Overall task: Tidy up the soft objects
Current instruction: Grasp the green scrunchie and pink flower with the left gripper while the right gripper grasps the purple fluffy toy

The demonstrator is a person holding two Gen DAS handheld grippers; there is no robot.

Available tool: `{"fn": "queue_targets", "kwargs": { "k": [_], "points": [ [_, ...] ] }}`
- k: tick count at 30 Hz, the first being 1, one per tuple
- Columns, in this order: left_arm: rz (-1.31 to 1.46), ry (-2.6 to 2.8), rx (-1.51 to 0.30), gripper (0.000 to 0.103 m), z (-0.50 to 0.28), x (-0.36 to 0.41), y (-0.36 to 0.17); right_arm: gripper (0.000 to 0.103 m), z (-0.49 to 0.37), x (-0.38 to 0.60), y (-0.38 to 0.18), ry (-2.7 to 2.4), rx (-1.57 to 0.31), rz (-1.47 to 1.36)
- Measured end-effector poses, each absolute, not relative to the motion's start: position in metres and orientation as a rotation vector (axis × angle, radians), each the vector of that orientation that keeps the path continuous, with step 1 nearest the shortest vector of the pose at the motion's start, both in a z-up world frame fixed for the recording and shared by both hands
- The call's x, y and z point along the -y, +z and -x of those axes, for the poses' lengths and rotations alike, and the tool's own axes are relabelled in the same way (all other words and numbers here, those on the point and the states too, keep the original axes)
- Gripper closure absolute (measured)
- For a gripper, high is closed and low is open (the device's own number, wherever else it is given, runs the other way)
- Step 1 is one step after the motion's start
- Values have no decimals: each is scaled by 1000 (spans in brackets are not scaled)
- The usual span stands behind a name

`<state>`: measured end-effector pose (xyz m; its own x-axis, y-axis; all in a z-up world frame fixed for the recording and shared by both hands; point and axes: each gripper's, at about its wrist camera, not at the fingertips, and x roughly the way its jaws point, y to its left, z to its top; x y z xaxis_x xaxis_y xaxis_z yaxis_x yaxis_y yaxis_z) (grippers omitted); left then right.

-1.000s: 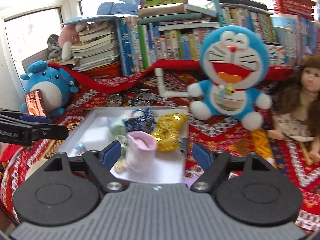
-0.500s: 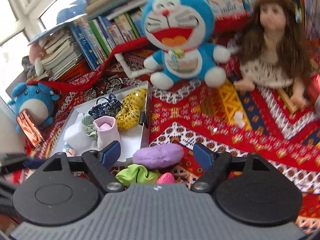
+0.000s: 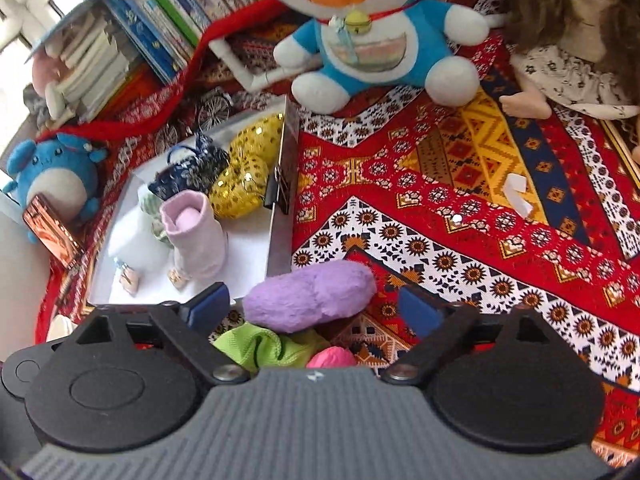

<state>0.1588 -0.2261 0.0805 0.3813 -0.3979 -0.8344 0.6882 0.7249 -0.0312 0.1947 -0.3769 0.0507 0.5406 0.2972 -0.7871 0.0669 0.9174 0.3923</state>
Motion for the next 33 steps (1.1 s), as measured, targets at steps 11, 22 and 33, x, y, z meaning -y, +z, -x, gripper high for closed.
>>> {"fn": "queue_targets", "kwargs": {
  "k": [11,22,33],
  "points": [
    [-399,-694,-919,24,-159,242,67,7,-209,380,31,167,-1033,-426],
    [-418,-668,-913,42,-156,246,57,27,-205,390,29,185,-992,-526],
    [-355,-699,-936,80,-153,243,64,28,-193,401,38,131,-949,-568]
  ]
}}
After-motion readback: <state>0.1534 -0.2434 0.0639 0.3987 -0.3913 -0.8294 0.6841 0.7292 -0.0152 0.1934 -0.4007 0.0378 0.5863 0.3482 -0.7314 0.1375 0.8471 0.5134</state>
